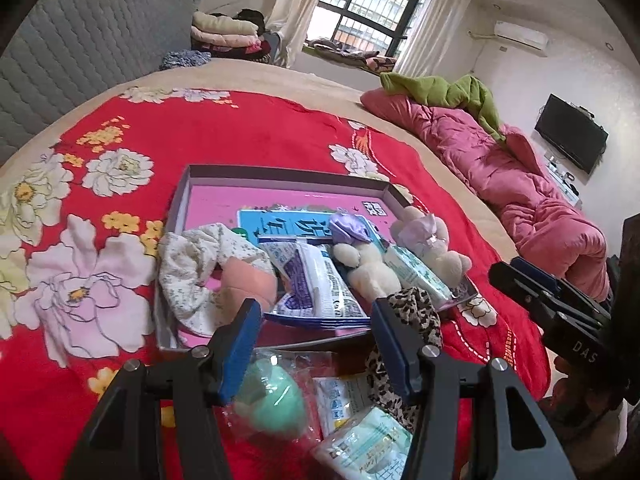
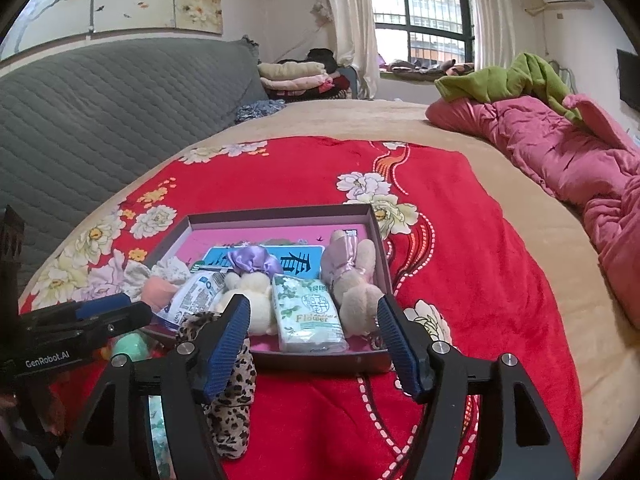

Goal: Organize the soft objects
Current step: 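Withdraw both open tools from the box toward the items on the bedspread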

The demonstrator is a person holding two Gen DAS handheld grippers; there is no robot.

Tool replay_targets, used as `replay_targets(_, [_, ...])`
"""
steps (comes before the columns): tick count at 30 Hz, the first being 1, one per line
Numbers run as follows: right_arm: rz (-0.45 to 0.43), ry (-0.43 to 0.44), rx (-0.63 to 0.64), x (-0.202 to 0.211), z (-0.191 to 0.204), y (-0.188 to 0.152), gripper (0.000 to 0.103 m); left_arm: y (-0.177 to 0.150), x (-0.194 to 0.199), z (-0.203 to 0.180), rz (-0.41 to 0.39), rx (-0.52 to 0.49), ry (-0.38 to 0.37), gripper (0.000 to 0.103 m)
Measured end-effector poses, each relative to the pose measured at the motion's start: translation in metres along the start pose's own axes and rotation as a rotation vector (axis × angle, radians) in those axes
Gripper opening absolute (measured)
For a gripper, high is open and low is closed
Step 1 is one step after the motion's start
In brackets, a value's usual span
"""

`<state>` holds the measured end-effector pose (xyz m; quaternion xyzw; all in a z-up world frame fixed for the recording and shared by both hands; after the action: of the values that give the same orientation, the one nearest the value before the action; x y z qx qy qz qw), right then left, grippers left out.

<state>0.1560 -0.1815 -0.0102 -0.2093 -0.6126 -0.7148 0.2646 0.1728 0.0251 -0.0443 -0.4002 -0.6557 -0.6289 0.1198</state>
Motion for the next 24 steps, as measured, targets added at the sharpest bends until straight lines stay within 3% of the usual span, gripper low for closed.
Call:
replay_targets(16, [-0.017,0.03,0.019,0.026,0.007,-0.004,0.073,-0.011,0.042,0.021,-0.019,0.051,0.104,0.057])
replay_targets(24, [-0.022,0.05,0.045,0.04,0.016,-0.008,0.073,-0.02,0.057,0.011,0.0,0.047,0.103,0.057])
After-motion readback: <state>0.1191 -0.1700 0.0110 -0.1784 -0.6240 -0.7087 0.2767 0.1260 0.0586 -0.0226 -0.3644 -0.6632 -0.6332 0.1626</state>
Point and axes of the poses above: each gripper's, at about its wrist camera, not at the fingertips, and x roughly against the way its jaws point, z to its left, y to its top, the point moved 5 cm from there along -x, roughly the way its jaws point, and after that the axes turned 11 degrees about -x, right-handed, at the moved point
